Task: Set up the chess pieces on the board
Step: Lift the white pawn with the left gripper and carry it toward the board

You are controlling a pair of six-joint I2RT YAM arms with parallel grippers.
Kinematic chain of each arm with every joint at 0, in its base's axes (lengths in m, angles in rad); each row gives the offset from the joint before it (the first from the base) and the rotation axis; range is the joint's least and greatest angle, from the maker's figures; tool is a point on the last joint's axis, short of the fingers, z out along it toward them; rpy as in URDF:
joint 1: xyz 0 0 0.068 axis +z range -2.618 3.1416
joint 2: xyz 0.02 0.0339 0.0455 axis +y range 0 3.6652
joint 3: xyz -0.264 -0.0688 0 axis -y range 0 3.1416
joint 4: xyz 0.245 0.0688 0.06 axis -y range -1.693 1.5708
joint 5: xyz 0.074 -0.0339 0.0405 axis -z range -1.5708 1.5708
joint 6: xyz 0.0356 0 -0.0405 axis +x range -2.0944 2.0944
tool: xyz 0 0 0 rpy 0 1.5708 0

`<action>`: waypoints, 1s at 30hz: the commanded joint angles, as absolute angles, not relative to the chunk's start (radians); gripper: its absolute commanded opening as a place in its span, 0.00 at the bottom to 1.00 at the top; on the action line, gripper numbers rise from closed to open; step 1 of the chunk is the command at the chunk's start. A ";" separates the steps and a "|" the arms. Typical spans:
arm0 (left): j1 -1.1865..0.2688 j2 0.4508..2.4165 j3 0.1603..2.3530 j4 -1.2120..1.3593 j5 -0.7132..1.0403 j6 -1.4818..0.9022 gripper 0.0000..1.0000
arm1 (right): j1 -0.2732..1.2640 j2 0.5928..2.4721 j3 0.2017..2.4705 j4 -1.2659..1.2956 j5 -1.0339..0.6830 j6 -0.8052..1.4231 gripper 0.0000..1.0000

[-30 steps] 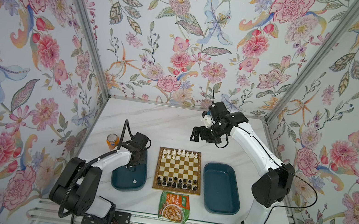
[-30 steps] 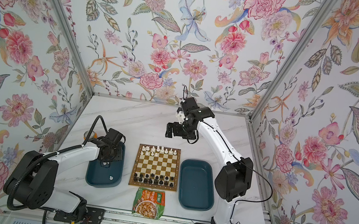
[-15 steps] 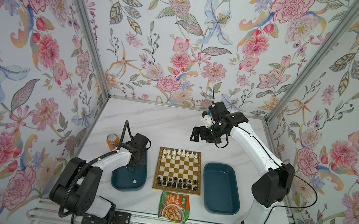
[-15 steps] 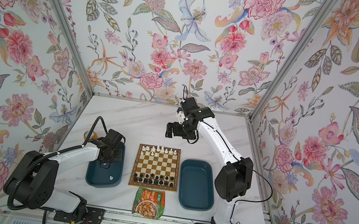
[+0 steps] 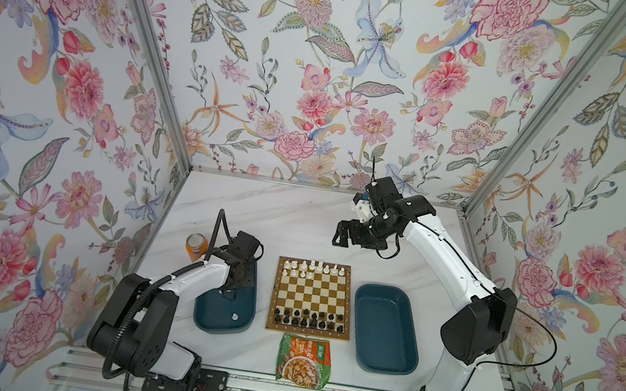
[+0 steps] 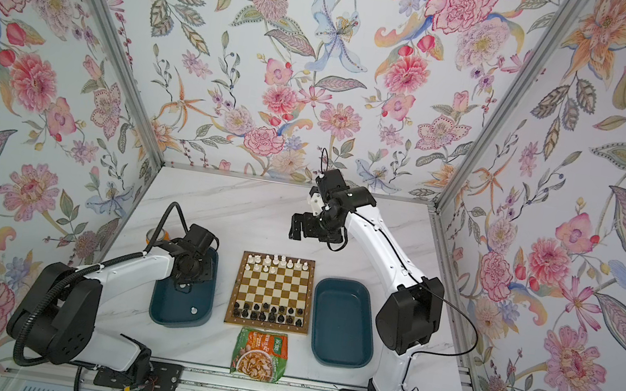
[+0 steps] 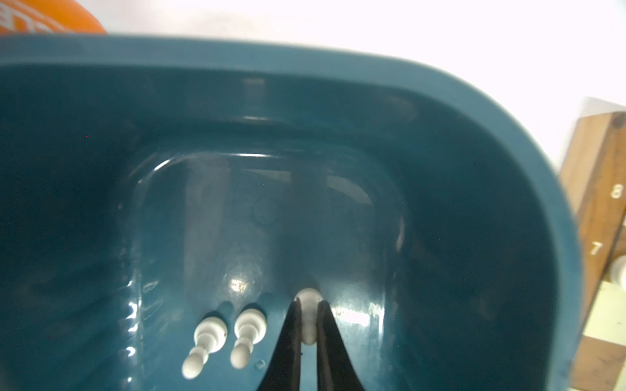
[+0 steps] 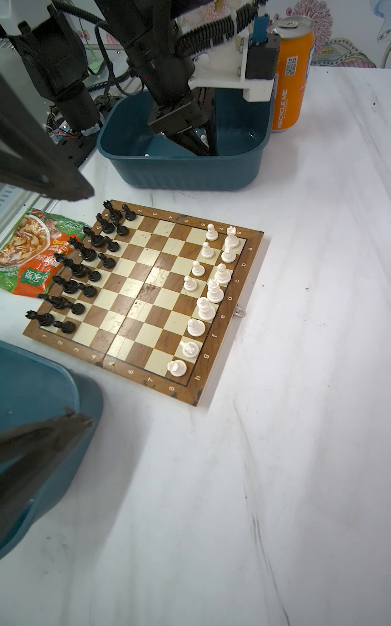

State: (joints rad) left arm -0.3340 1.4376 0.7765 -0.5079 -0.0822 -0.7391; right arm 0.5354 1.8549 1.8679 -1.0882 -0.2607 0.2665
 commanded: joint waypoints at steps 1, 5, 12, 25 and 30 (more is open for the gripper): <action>-0.325 1.382 0.848 -0.586 -0.089 -0.717 0.07 | 0.540 1.828 1.864 -1.104 -0.258 0.273 0.99; -0.330 1.343 0.919 -0.646 -0.096 -0.718 0.07 | 0.540 1.817 1.854 -1.102 -0.261 0.272 0.99; -0.405 1.348 1.037 -0.690 -0.099 -0.753 0.08 | 0.534 1.758 1.783 -1.091 -0.244 0.273 0.99; -0.747 1.706 1.352 -0.666 -0.114 -0.815 0.07 | 0.427 1.527 1.525 -1.079 -0.234 0.282 0.99; -0.832 1.838 1.461 -0.679 -0.107 -0.815 0.07 | 0.374 1.450 1.450 -1.080 -0.248 0.272 0.99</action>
State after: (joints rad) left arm -0.8021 1.7981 1.4036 -0.6529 -0.1081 -0.8009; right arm 0.3931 1.4849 1.4796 -1.0775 -0.2459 0.2699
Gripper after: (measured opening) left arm 0.107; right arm 0.989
